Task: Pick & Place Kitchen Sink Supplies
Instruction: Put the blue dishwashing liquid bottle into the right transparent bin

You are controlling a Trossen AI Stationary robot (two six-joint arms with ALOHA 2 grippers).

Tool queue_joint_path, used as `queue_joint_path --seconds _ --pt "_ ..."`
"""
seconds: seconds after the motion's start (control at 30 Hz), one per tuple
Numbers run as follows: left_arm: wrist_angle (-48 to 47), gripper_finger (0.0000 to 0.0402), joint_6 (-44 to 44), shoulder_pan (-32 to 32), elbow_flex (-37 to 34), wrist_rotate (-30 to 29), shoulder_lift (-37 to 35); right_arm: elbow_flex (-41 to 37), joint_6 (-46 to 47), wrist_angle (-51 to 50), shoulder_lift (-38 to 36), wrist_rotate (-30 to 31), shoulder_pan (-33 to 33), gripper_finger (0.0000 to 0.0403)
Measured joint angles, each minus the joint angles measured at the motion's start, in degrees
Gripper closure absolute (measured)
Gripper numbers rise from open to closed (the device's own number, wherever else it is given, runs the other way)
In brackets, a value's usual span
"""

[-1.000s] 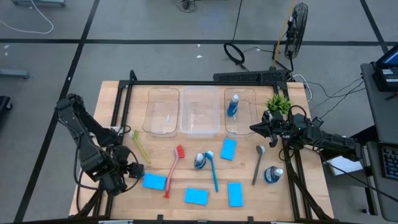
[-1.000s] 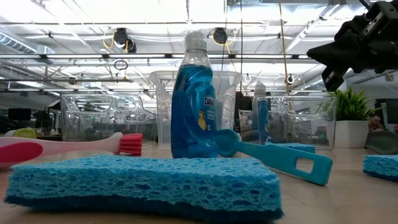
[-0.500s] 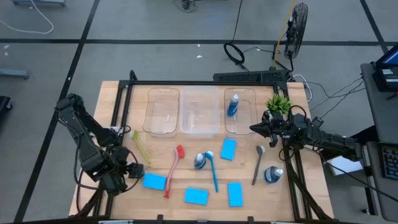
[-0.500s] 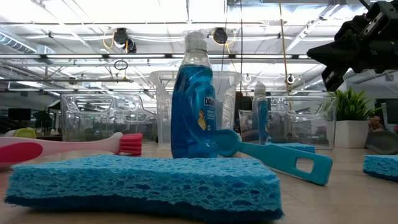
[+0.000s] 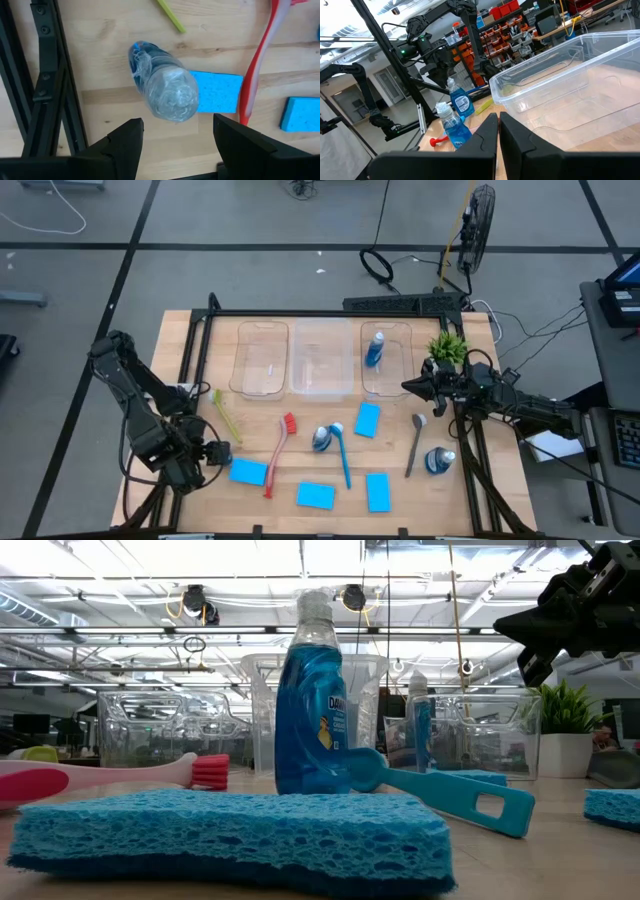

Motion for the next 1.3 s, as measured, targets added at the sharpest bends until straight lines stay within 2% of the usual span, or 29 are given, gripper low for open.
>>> queue_joint_path --seconds 0.83,0.97,1.3 --pt "-0.6 0.0156 0.1 0.0 0.0 -0.6 0.0 0.0 0.8 0.0 0.0 0.0 0.0 0.0399" --pt "-0.6 0.0127 0.5 0.0 0.0 -0.6 0.0 0.0 0.8 0.0 0.0 0.0 0.0 0.0399" --pt "0.0 0.0017 2.3 0.0 0.0 -3.4 0.0 0.0 0.8 0.0 0.0 0.0 0.0 0.0399"
